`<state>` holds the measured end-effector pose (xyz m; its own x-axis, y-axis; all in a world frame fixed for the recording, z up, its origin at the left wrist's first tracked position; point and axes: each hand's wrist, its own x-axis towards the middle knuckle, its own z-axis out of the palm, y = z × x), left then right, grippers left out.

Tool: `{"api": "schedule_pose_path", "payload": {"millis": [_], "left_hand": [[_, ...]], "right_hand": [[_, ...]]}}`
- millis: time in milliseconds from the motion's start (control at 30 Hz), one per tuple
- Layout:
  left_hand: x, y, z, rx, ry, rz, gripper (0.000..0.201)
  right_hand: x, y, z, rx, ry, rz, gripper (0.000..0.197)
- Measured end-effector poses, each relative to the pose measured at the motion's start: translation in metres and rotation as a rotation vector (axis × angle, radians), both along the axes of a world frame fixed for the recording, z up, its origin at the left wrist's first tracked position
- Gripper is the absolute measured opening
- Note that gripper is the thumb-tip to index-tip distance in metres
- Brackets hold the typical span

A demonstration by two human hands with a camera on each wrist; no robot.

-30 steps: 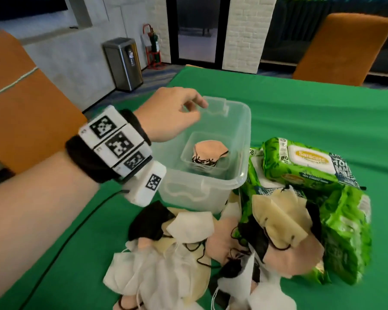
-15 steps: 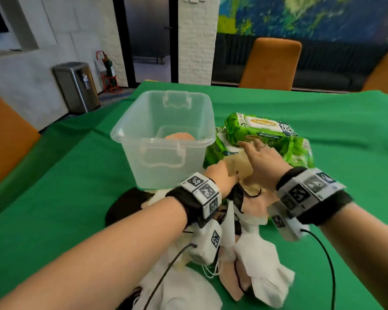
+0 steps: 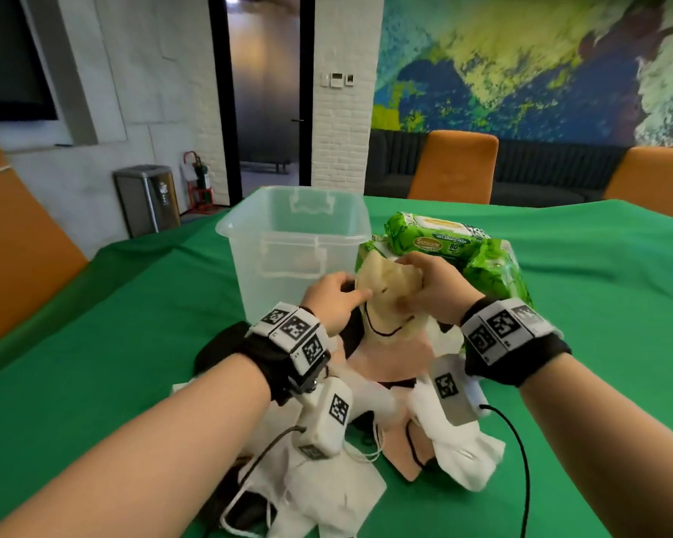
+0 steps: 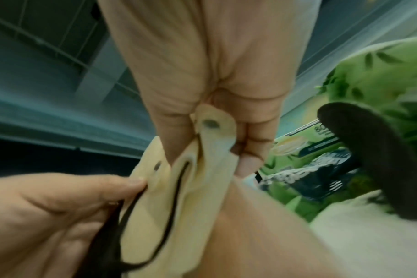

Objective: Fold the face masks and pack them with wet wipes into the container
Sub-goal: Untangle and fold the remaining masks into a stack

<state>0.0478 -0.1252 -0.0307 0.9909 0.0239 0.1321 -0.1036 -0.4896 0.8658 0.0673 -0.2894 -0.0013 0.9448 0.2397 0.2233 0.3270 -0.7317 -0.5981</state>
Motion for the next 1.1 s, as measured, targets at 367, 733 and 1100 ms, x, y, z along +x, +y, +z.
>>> {"api": "schedule_pose_path", "payload": {"millis": [367,733,1100], "left_hand": [[-0.068,0.066,0.015,-0.131,-0.156,0.067,0.027],[-0.092,0.081,-0.009,0.115,-0.292,0.142,0.018],[-0.116,0.084,-0.011,-0.057,-0.284,0.020,0.034]], "right_hand": [[-0.039,0.039,-0.013,0.507,0.153,0.348,0.030],[-0.078,0.064,-0.024,0.330,0.254,0.415,0.021],[-0.083,0.074,-0.029,0.252,-0.074,0.192,0.026]]}}
